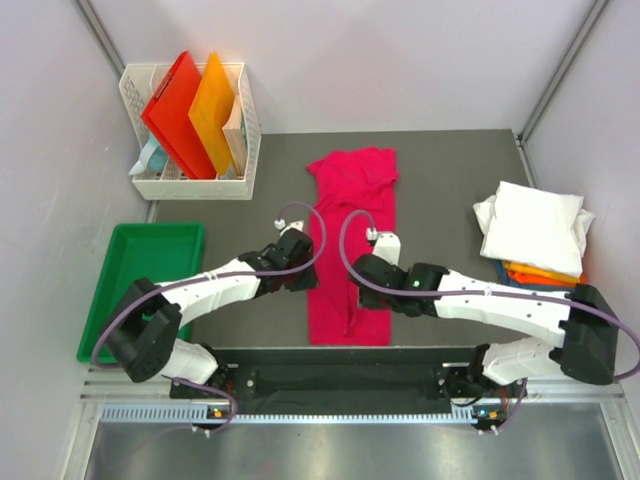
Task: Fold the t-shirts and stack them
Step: Rotate the tshirt 90 degrees
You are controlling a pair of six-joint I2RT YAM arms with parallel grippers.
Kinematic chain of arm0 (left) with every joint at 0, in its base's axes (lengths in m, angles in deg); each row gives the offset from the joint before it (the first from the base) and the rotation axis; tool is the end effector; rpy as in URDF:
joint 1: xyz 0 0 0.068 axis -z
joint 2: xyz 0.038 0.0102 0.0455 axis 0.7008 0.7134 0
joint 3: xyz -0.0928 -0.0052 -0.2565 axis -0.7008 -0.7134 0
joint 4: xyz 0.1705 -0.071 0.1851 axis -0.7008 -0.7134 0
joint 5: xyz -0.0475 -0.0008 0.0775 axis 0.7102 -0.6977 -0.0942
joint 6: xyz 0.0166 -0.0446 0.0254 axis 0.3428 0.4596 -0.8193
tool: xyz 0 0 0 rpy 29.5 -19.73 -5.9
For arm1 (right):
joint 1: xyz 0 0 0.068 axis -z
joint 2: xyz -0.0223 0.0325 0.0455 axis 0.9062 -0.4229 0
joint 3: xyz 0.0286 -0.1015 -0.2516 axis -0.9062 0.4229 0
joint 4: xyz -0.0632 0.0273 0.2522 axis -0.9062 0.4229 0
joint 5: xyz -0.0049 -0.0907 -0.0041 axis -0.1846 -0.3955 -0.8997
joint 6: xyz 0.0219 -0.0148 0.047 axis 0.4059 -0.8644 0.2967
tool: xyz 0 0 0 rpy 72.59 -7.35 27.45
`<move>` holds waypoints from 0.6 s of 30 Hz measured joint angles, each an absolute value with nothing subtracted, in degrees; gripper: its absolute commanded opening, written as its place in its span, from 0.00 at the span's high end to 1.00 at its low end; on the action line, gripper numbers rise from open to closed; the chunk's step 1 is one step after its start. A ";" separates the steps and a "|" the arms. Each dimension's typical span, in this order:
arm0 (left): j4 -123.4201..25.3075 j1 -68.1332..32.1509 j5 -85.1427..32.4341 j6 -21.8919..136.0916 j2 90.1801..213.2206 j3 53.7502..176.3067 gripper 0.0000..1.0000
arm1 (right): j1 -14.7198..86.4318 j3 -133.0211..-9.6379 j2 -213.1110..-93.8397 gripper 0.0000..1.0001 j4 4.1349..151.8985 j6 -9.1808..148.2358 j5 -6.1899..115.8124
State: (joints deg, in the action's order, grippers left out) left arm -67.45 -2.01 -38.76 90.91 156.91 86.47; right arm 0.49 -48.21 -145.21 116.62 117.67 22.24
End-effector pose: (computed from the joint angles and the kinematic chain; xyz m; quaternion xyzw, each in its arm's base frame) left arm 0.2041 -0.1831 0.1866 -0.0355 0.9479 -0.1936 0.2504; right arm 0.1197 0.2161 0.2453 -0.0218 0.9435 0.1168 0.3093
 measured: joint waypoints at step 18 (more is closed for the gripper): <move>-68.35 -2.01 -41.66 92.20 155.21 86.74 0.72 | 0.47 -51.46 -158.17 0.66 110.00 108.89 28.93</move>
